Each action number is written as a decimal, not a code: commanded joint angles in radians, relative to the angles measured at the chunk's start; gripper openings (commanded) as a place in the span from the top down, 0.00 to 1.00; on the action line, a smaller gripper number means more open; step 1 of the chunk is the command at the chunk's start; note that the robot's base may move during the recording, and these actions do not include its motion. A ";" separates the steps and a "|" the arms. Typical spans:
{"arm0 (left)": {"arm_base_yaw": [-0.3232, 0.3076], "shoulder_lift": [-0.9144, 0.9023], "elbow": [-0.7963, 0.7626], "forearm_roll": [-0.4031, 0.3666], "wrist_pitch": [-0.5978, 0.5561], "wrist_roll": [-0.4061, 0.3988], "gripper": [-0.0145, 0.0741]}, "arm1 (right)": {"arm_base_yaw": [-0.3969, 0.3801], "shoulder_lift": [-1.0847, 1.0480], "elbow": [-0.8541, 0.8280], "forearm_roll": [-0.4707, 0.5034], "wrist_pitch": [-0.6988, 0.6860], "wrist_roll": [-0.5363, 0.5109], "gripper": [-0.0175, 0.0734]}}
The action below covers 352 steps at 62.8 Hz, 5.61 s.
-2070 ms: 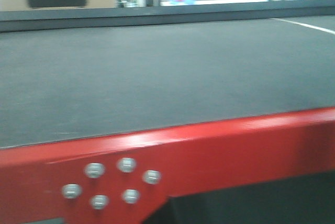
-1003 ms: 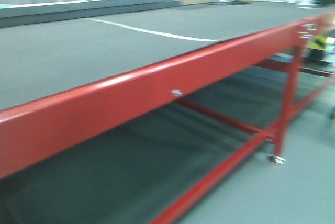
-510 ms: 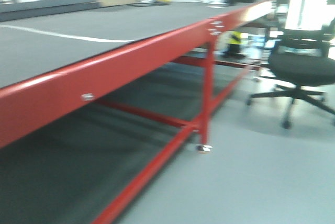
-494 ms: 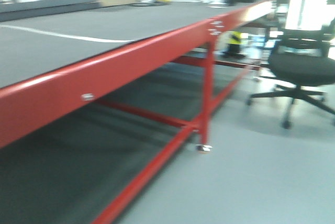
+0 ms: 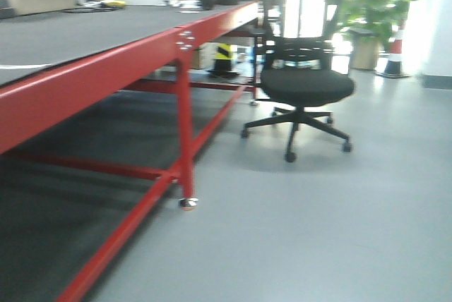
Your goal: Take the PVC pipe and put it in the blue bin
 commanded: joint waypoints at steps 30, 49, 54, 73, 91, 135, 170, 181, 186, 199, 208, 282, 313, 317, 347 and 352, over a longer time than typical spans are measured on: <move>-0.004 -0.003 0.001 -0.007 -0.028 -0.006 0.96 | 0.001 -0.006 0.001 -0.012 -0.026 -0.006 0.99; -0.004 -0.003 0.001 -0.007 -0.028 -0.006 0.96 | 0.001 -0.006 0.001 -0.012 -0.026 -0.006 0.99; -0.004 -0.003 0.001 -0.007 -0.028 -0.006 0.96 | 0.001 -0.006 0.001 -0.012 -0.026 -0.006 0.99; -0.004 -0.003 0.001 -0.007 -0.028 -0.006 0.96 | 0.001 -0.006 0.001 -0.012 -0.026 -0.006 0.99; -0.004 -0.003 0.001 -0.007 -0.028 -0.006 0.96 | 0.001 -0.006 0.001 -0.012 -0.026 -0.006 0.99; -0.004 -0.003 0.001 -0.007 -0.028 -0.006 0.96 | 0.001 -0.006 0.001 -0.012 -0.026 -0.006 0.99; -0.004 -0.003 0.001 -0.007 -0.028 -0.006 0.96 | 0.001 -0.006 0.001 -0.012 -0.026 -0.006 0.99; -0.004 -0.003 0.001 -0.007 -0.028 -0.006 0.96 | 0.001 -0.006 0.001 -0.012 -0.026 -0.006 0.99; -0.004 -0.003 0.001 -0.007 -0.028 -0.006 0.96 | 0.001 -0.006 0.001 -0.012 -0.026 -0.006 0.99; -0.004 -0.003 0.001 -0.007 -0.028 -0.006 0.96 | 0.001 -0.006 0.001 -0.012 -0.026 -0.006 0.99; -0.004 -0.003 0.001 -0.007 -0.028 -0.006 0.96 | 0.001 -0.006 0.001 -0.012 -0.026 -0.006 0.99; -0.004 -0.003 0.001 -0.007 -0.028 -0.006 0.96 | 0.001 -0.006 0.001 -0.012 -0.026 -0.006 0.99; -0.004 -0.003 0.001 -0.007 -0.028 -0.006 0.96 | 0.001 -0.006 0.001 -0.012 -0.026 -0.006 0.99; -0.004 -0.003 0.001 -0.007 -0.028 -0.006 0.96 | 0.001 -0.006 0.001 -0.012 -0.026 -0.006 0.99; -0.004 -0.003 0.001 -0.007 -0.028 -0.006 0.96 | 0.001 -0.006 0.001 -0.012 -0.026 -0.006 0.99; -0.004 -0.003 0.001 -0.007 -0.028 -0.006 0.96 | 0.001 -0.006 0.001 -0.012 -0.026 -0.006 0.99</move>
